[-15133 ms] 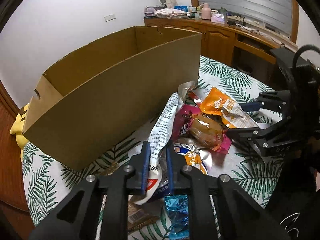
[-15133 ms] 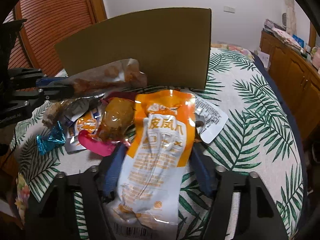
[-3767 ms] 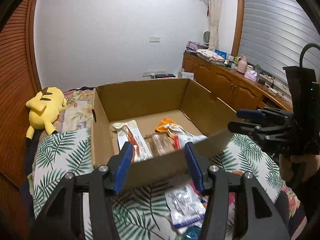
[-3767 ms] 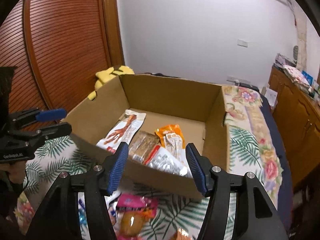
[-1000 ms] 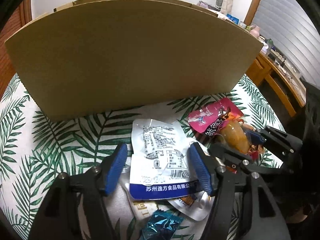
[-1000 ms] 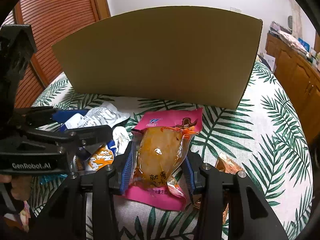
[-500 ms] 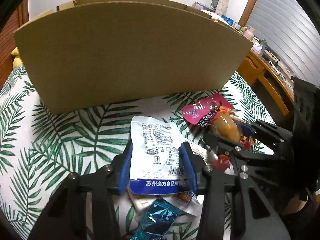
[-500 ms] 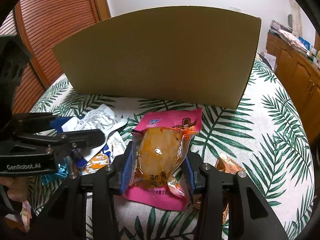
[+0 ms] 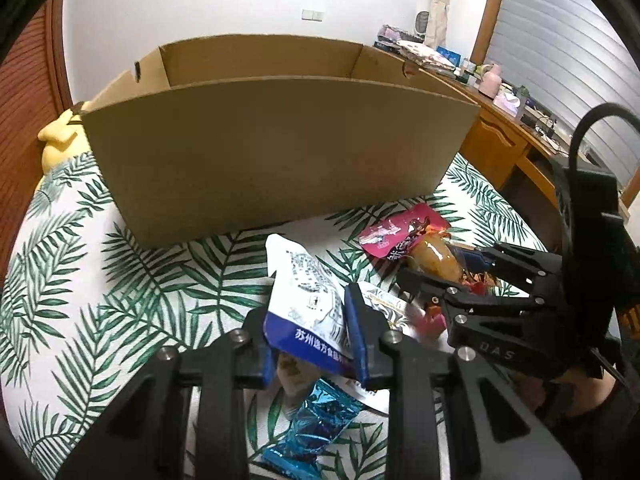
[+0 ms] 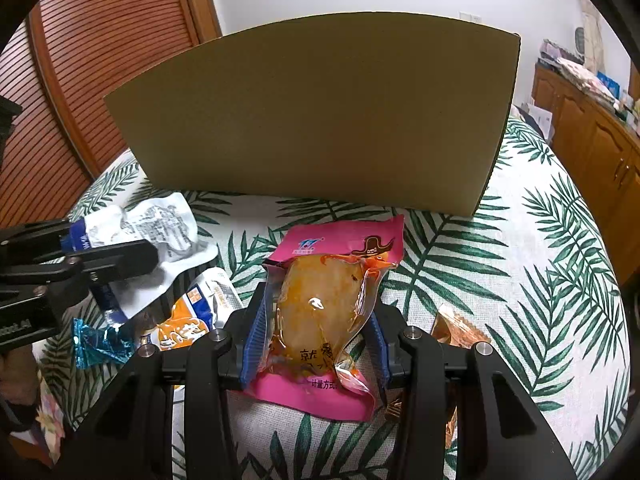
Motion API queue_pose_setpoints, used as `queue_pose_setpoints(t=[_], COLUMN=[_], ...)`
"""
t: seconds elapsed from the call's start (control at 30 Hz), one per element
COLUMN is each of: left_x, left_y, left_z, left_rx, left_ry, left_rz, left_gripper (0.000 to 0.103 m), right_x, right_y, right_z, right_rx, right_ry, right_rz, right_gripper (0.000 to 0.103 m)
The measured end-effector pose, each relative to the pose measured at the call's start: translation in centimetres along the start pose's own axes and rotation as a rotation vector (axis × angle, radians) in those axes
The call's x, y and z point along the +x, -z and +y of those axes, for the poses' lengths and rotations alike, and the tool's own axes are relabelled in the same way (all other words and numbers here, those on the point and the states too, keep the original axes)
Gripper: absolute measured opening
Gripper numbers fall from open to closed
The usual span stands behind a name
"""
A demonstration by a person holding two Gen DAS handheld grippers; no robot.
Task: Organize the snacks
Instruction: 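Close left tool on the white printed pouch while right tool lifts pink snack, then carry both held packs over the box and open both tools to drop them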
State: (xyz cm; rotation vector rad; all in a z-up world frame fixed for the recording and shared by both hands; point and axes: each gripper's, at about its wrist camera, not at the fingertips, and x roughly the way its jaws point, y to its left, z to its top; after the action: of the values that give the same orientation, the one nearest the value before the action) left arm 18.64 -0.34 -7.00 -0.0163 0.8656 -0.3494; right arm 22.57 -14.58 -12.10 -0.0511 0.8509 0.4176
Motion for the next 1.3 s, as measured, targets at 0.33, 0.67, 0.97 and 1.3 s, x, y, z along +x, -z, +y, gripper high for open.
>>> queue_pose_setpoints(t=[0.33,0.67,0.97,1.3], left_x=[-3.1,-6.1,-8.9,-10.2], left_y=[-0.7,-0.8,-1.8,-2.5], left_z=[-0.8,-0.4,0.0,-0.3], left_rx=[0.015,0.005,0.009,0.021], left_ry=[-0.017,-0.007,-0.009,-0.013], left_rz=[-0.081,-0.143,-0.207,-0.240], left_gripper=[0.027,0.027,0.028,0.028], right_x=[0.1,-3.5,-10.3,-13.0], right_y=[0.2,-0.7,-2.5,-2.3], right_z=[0.3,-0.9,-2.6,-2.4], right_rx=[-0.005,0.022,0.041,0.024], right_ry=[0.019,-0.020,-0.017,-0.001], right_rz=[-0.003,-0.075,-0.178,-0.208], right_gripper=[0.041,0.040,0.040,0.040])
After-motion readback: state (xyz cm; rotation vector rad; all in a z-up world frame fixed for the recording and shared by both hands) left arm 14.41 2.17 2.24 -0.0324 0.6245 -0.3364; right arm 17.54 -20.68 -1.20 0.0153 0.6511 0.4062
